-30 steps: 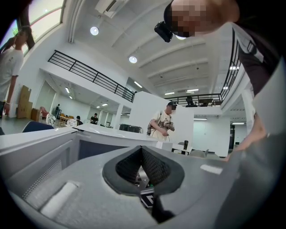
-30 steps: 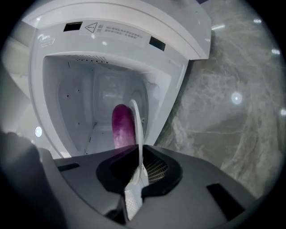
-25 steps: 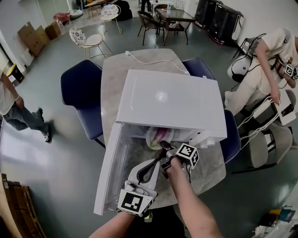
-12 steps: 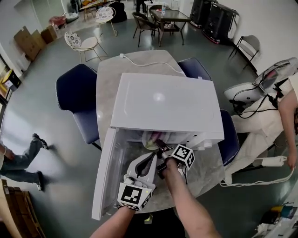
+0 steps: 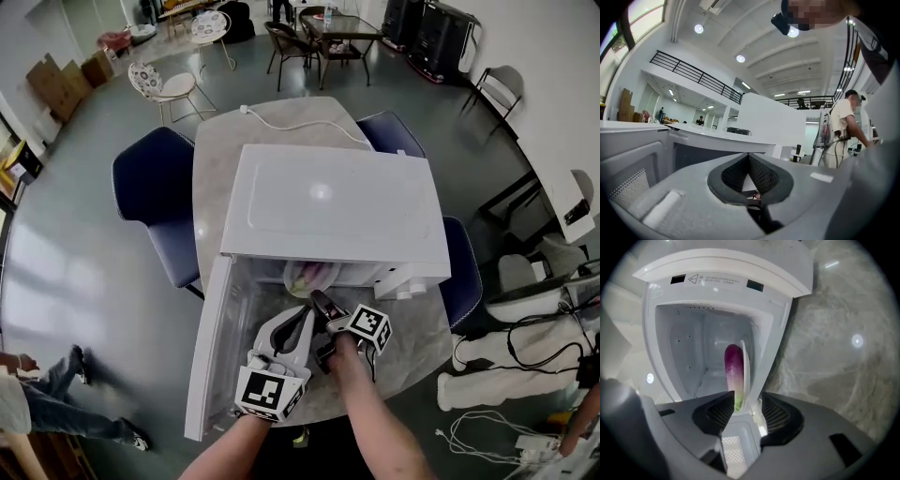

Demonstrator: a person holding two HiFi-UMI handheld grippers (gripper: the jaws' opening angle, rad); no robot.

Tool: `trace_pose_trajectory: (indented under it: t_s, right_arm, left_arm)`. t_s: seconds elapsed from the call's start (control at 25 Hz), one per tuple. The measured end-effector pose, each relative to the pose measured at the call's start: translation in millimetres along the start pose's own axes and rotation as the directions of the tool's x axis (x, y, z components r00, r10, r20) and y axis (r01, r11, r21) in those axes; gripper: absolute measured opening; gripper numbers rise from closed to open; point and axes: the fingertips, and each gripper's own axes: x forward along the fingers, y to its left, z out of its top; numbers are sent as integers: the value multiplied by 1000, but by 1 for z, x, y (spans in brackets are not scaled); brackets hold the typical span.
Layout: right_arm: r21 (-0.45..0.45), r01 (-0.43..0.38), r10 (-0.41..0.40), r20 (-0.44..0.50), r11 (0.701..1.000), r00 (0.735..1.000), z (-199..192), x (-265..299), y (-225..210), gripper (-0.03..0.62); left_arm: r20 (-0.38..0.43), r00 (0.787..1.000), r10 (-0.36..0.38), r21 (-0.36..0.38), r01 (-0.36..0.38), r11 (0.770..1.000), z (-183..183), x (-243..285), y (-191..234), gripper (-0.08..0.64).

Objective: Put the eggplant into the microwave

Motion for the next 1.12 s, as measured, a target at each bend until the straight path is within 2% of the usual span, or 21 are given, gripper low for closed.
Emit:
trace_pose_trajectory:
  t_s: [0.08, 0.16, 0.24, 0.4, 0.68, 0.76, 0.8, 0.84, 0.88, 0.92, 1.04, 1.08, 1.12]
  right_arm:
    - [27, -5, 6, -19, 1000, 1000, -8, 1, -3, 172]
    - [51, -13, 14, -30, 999, 999, -12, 7, -3, 78]
    - [67, -33, 34, -26, 997, 999, -10, 13, 4, 19]
    - [74, -50, 51, -4, 996, 999, 1, 25, 15, 18]
    - [35, -71, 70, 31, 997, 997, 24, 48, 27, 18]
    - [-48, -46, 47, 22, 998, 999, 31, 57, 28, 18]
    - [-128, -19, 21, 9, 992, 1000, 34, 60, 29, 19]
    - [-228, 12, -13, -1, 974, 1000, 36, 62, 30, 20]
    - [-335, 47, -51, -4, 941, 999, 37, 64, 32, 23]
    - [-440, 83, -92, 2, 894, 996, 38, 64, 35, 26]
    - [-692, 157, -176, 43, 705, 983, 39, 64, 39, 53]
    - [-761, 170, -192, 61, 626, 979, 39, 64, 39, 59]
    - [-827, 187, -207, 87, 530, 974, 39, 63, 40, 65]
  left_arm:
    - [-1, 1000, 1, 1, -1, 1000, 1, -2, 0, 6]
    - [-2, 1000, 2, 5, -2, 1000, 1, -2, 2, 8]
    - [-2, 1000, 3, 6, -3, 1000, 2, -2, 3, 6]
    - [-3, 1000, 7, 9, -7, 1000, 2, -2, 5, 6]
    - [-11, 1000, 18, 7, -18, 1000, -1, 0, 15, 6]
    - [-10, 1000, 20, 10, -19, 1000, -2, 1, 16, 6]
    - [-11, 1000, 20, 9, -20, 1000, -4, 2, 17, 6]
    - [-12, 1000, 21, 6, -21, 1000, -4, 2, 18, 6]
    - [-14, 1000, 22, 2, -22, 1000, -5, 2, 19, 6]
    - [-16, 1000, 22, -1, -22, 1000, -5, 2, 20, 6]
    - [-18, 1000, 24, -6, -24, 1000, -3, 2, 23, 6]
    - [-20, 1000, 24, -6, -24, 1000, -2, 2, 24, 8]
    - [-22, 999, 24, -6, -24, 1000, -3, 2, 24, 6]
